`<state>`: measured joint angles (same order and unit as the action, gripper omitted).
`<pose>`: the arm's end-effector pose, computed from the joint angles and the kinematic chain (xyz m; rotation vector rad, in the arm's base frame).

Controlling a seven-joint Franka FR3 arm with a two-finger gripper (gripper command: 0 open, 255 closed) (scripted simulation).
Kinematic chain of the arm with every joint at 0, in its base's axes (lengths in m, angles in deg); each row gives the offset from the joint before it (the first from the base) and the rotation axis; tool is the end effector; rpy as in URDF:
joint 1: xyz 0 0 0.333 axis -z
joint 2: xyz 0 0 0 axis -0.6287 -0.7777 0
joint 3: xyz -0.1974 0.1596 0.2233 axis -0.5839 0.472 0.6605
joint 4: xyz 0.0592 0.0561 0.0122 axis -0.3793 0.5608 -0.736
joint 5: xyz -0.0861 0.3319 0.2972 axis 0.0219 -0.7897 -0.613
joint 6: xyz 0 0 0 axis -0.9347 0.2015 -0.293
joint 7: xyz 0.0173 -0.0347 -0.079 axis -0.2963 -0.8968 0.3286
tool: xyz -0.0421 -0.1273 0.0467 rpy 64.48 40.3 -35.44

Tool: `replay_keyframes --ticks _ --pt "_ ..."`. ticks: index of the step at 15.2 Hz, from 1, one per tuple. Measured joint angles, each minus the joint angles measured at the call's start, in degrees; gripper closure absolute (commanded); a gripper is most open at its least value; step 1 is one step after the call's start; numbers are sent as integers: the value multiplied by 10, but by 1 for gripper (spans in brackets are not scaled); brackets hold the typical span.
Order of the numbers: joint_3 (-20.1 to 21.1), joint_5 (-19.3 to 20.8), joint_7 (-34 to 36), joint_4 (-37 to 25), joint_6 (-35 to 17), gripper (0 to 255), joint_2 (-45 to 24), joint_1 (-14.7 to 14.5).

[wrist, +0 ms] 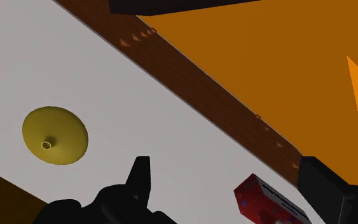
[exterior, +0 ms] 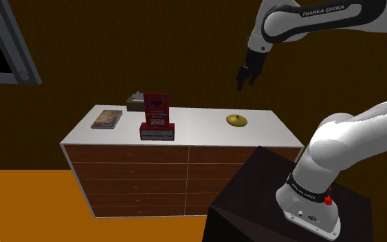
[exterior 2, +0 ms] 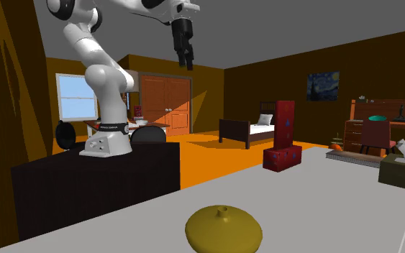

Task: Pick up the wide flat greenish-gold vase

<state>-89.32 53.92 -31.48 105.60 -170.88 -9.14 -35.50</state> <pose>0.3929 -0.1128 0.4841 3.1173 -0.1976 0.1807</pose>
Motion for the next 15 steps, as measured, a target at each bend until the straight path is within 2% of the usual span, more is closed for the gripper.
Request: replay_keyframes --ticks 8,12,15 --pt "-98 14 -89 25 -146 0 -97 18" --pt "-151 -5 -144 12 -215 0 -169 12" --pt "-192 -40 -197 -2 -266 0 -231 -1"
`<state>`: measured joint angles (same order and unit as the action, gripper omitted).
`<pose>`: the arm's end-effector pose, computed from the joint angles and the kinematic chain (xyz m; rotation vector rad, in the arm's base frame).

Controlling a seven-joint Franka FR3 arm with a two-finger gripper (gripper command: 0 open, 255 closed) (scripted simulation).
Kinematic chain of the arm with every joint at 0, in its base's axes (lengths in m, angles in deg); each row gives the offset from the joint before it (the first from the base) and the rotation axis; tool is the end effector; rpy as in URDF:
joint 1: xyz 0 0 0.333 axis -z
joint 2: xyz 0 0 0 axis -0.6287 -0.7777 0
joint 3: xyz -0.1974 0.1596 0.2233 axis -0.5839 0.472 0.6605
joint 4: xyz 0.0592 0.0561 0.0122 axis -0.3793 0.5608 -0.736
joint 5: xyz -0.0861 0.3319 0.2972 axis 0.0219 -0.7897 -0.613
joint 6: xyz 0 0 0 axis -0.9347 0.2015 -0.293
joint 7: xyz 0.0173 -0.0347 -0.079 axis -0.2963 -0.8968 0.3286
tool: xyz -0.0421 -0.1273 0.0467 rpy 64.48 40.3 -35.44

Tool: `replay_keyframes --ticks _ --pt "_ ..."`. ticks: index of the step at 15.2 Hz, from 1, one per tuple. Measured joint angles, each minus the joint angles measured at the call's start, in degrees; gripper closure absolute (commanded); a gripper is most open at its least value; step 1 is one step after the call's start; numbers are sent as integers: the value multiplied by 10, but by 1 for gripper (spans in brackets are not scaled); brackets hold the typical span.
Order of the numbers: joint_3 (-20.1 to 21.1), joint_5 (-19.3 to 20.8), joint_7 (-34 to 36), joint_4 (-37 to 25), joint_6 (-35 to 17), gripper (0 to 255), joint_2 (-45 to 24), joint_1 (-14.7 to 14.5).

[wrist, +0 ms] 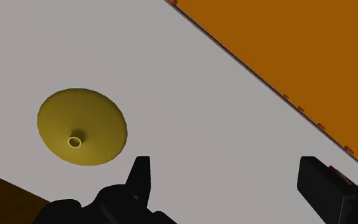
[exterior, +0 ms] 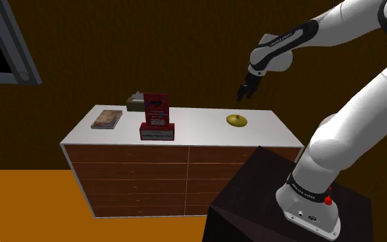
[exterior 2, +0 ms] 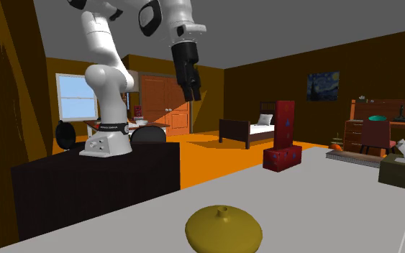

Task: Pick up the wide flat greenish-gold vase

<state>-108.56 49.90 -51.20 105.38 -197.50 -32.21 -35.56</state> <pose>0.4246 -0.2715 0.3384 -3.0991 0.2278 -0.2879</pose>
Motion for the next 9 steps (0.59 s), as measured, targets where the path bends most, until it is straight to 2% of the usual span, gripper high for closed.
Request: replay_keyframes --ticks 4,7,9 --pt "-56 -88 -99 -35 -52 0 -95 -22" --pt "-78 -193 -195 -73 -78 0 -180 -29" --pt "-78 -259 -256 -105 -76 0 -229 -16"
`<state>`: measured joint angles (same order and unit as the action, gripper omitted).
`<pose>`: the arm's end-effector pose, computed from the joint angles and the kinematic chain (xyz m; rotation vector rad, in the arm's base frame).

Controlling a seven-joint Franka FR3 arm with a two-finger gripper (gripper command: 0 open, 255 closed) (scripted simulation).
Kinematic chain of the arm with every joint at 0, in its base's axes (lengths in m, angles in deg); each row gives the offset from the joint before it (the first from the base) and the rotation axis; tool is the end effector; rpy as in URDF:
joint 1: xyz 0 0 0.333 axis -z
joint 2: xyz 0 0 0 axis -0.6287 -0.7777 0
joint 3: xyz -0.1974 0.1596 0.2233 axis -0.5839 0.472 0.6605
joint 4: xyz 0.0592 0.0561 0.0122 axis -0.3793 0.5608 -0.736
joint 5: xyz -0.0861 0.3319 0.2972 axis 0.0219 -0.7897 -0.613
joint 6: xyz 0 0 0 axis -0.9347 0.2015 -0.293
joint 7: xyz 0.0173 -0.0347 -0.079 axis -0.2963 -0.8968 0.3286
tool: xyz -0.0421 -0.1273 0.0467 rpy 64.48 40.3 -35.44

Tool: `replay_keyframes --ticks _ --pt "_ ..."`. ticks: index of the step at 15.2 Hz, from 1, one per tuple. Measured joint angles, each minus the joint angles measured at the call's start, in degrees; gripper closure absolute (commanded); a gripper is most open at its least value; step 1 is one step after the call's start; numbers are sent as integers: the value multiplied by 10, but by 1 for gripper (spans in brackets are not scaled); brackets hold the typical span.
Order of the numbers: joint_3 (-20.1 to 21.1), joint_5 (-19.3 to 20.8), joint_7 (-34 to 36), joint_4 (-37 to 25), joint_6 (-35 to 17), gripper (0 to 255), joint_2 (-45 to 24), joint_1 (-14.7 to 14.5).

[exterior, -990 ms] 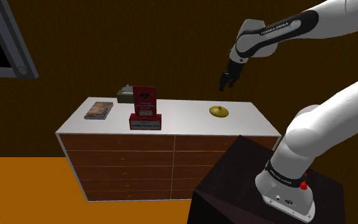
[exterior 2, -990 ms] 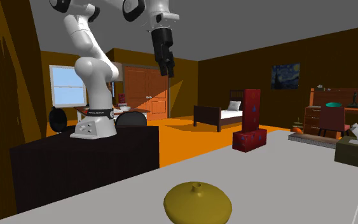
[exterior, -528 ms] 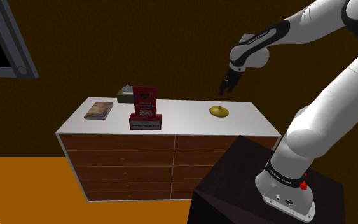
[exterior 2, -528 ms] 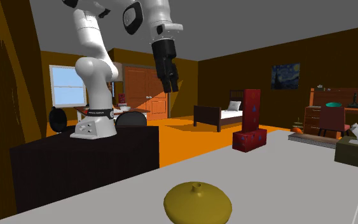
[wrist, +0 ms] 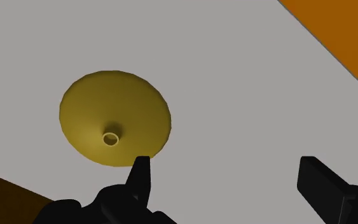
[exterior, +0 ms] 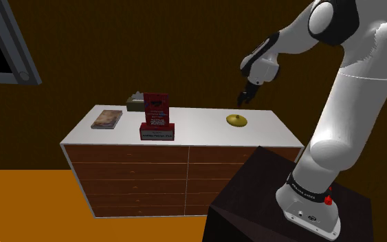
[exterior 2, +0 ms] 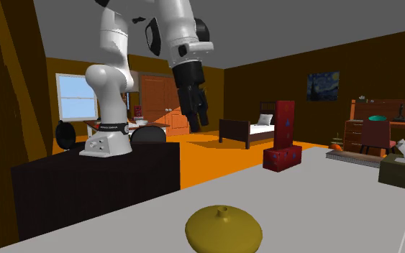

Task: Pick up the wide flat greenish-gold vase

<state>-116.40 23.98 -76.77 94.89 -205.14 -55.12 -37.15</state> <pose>0.4464 -0.3691 0.2583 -3.0770 0.2451 -0.3472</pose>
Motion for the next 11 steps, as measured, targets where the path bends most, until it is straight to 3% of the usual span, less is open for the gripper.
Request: replay_keyframes --ticks 4,11 --pt "34 -127 -110 -81 9 0 -113 59" --pt "98 -245 -211 -219 27 0 -268 167"
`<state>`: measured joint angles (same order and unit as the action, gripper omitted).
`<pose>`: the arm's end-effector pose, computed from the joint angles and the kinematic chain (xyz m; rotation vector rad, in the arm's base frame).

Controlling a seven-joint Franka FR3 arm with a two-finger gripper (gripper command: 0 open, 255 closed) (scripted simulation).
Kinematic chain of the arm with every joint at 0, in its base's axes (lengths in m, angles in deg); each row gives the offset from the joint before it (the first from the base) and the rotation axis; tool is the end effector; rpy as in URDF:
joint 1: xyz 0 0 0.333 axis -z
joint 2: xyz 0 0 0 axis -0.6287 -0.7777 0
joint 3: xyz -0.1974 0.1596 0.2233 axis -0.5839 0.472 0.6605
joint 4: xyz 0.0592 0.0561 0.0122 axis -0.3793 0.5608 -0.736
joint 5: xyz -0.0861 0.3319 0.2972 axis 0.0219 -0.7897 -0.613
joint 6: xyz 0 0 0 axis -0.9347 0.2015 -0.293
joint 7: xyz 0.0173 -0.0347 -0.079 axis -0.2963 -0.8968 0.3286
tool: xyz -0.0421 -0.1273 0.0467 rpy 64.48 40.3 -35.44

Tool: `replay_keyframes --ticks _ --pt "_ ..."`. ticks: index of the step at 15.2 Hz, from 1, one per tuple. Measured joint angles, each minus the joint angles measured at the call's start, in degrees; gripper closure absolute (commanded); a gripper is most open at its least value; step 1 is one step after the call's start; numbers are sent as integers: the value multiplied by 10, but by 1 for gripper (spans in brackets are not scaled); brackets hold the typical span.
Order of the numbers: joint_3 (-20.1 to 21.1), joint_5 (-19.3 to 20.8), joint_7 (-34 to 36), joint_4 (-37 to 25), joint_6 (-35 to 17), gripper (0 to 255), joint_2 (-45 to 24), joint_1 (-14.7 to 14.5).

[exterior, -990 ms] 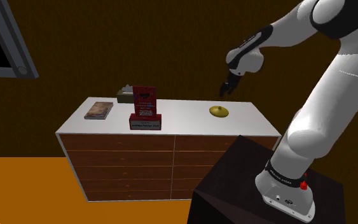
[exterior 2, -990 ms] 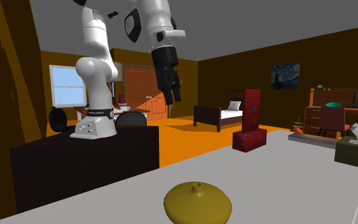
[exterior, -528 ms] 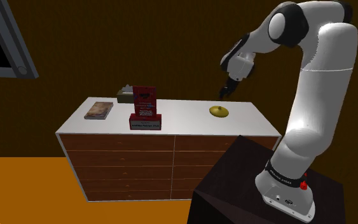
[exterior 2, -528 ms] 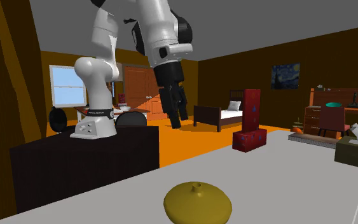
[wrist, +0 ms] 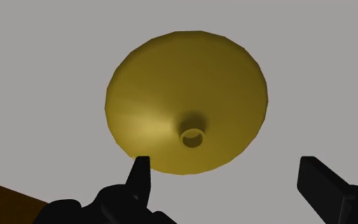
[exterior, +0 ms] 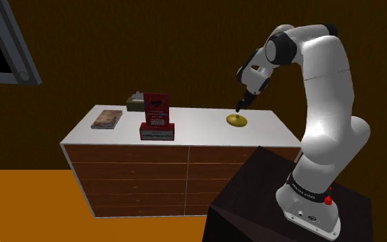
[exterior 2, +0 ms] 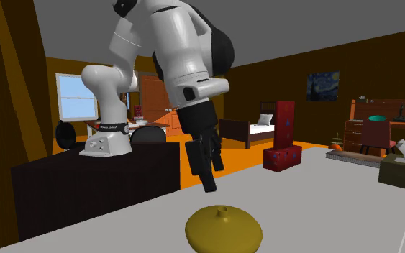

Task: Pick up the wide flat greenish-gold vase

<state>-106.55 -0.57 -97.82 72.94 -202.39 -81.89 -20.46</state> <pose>0.4814 -0.4856 0.1576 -3.0442 0.2648 -0.4240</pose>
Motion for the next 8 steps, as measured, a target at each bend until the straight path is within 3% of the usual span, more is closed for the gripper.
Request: replay_keyframes --ticks 8 --pt "32 -42 -36 -42 -15 0 -64 36"
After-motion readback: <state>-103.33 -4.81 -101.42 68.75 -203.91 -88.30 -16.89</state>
